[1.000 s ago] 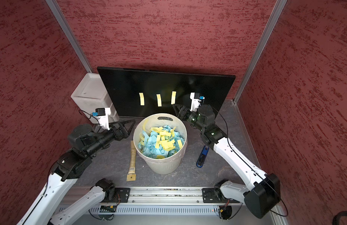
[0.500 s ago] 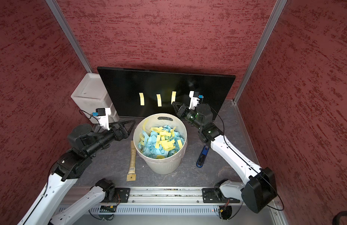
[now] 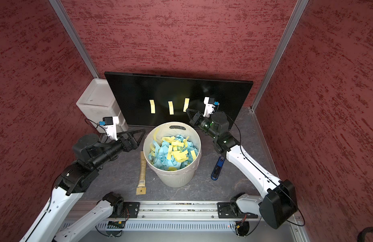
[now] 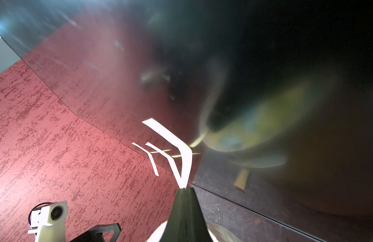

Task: Remove the sticky note from the monitor
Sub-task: Tear off the sticky note from the monitor.

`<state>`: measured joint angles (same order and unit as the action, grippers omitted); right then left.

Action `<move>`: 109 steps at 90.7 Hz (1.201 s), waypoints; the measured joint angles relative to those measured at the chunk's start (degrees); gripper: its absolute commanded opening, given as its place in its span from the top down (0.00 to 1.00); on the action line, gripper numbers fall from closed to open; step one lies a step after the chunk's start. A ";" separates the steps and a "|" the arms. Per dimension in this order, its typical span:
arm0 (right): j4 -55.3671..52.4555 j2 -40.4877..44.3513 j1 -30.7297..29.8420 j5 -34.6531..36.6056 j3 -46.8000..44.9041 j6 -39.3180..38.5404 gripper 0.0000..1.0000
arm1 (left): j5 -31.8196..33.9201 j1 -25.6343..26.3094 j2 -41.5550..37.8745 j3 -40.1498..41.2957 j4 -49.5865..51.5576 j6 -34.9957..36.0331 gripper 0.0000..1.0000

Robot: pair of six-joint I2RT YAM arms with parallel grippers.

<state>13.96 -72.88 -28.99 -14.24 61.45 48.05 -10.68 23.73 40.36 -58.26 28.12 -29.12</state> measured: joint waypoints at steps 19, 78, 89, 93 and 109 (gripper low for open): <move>0.02 0.00 0.00 0.00 -0.13 0.02 1.00 | 0.00 -0.07 -0.26 0.20 -0.31 -0.04 0.00; -0.96 4.94 0.02 -0.02 -3.85 -0.31 1.00 | -0.02 -0.50 -0.63 0.33 -1.14 -1.07 0.00; -2.23 6.71 0.02 -0.13 -4.46 -0.76 1.00 | -0.02 -0.63 -0.66 0.33 -1.14 -1.09 0.00; -2.80 7.34 0.02 -0.26 -4.52 -1.07 1.00 | -0.04 -0.63 -0.68 0.33 -1.14 -1.11 0.00; -5.31 9.46 -0.04 -1.51 -4.55 -3.32 1.00 | -0.79 -0.74 -0.68 0.33 -1.16 -1.55 0.00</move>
<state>8.64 -63.42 -29.04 -15.75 56.90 44.73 -11.46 22.98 39.68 -57.93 26.96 -30.68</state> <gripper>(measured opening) 0.040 0.997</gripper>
